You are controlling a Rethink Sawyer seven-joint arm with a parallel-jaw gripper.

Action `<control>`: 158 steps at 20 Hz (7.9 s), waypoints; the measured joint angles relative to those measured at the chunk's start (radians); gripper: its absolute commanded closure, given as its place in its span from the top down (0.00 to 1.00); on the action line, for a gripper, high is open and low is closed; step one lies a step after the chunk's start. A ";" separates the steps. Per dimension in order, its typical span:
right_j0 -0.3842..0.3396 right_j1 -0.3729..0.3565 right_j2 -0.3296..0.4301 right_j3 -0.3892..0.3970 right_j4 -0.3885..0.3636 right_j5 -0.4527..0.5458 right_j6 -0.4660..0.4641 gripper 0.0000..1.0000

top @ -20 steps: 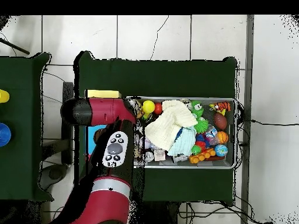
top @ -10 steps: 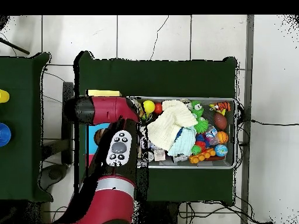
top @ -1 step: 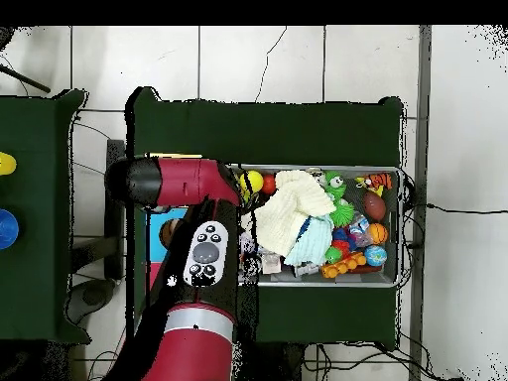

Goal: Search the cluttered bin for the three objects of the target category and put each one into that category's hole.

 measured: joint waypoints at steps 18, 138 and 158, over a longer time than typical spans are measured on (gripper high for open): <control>-0.005 -0.024 0.003 -0.023 -0.011 0.070 0.000 0.00; -0.065 -0.062 0.055 -0.034 -0.106 0.156 0.000 0.00; 0.003 0.040 0.001 -0.217 -0.106 0.242 0.000 0.00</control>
